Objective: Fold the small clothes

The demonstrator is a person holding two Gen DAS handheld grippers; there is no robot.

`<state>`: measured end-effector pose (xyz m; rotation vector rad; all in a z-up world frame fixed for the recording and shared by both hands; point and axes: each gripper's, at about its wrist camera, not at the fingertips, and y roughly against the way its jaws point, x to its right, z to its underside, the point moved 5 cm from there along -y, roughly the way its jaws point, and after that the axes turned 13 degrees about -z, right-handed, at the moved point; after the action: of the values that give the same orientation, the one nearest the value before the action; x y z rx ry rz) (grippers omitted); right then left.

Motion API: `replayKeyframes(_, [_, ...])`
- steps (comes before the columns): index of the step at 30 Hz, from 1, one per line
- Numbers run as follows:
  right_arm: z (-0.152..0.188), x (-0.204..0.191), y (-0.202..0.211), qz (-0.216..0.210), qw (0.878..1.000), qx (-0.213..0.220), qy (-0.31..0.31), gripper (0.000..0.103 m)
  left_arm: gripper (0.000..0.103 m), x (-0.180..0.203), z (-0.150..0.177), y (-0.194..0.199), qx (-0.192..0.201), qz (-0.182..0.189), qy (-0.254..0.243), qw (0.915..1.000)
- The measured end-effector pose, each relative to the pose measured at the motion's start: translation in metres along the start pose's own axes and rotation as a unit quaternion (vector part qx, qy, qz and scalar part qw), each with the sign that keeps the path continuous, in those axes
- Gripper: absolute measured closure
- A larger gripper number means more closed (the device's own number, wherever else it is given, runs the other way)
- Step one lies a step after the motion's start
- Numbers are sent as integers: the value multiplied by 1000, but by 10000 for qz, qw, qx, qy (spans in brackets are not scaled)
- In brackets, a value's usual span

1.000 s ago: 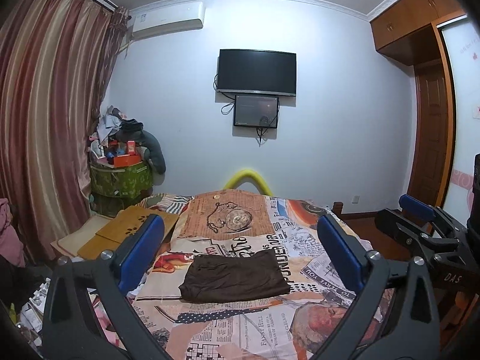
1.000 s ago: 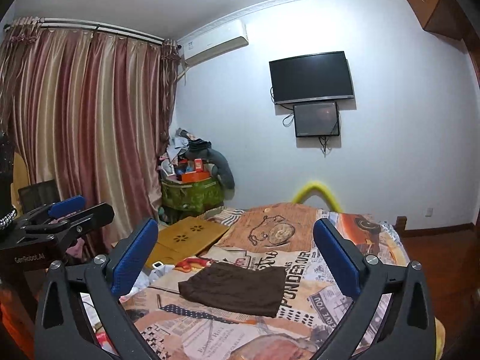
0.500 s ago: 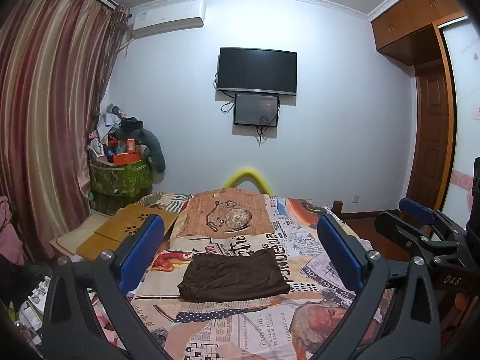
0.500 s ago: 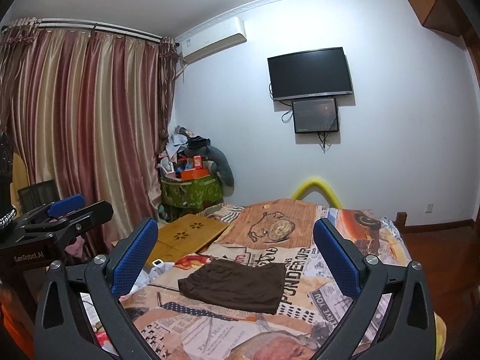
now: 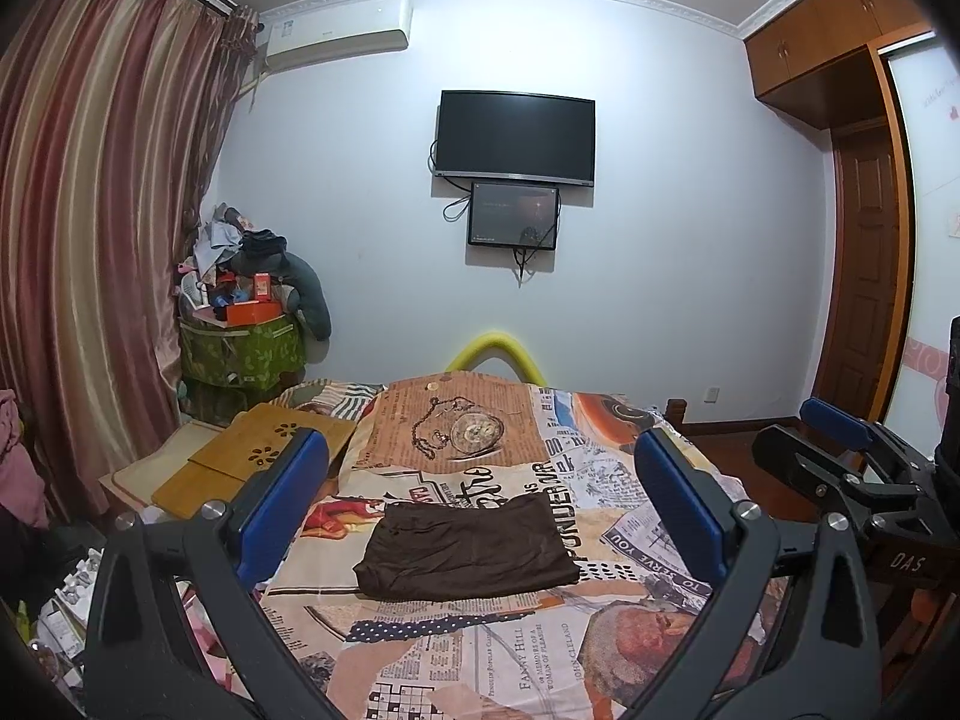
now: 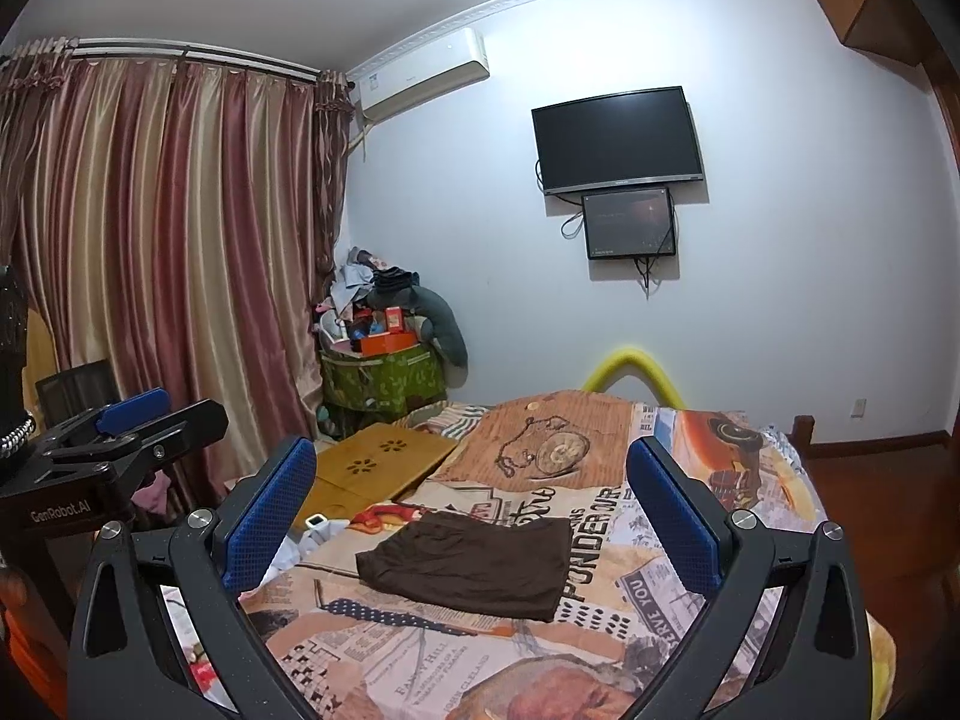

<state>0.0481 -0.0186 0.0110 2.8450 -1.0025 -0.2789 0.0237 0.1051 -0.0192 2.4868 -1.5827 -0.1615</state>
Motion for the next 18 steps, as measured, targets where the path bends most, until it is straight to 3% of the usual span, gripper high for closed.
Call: replayKeyframes(18, [-1,-3,1,14,10000,-3,-53,0,0,0,2,-2,-23,18,18,10000])
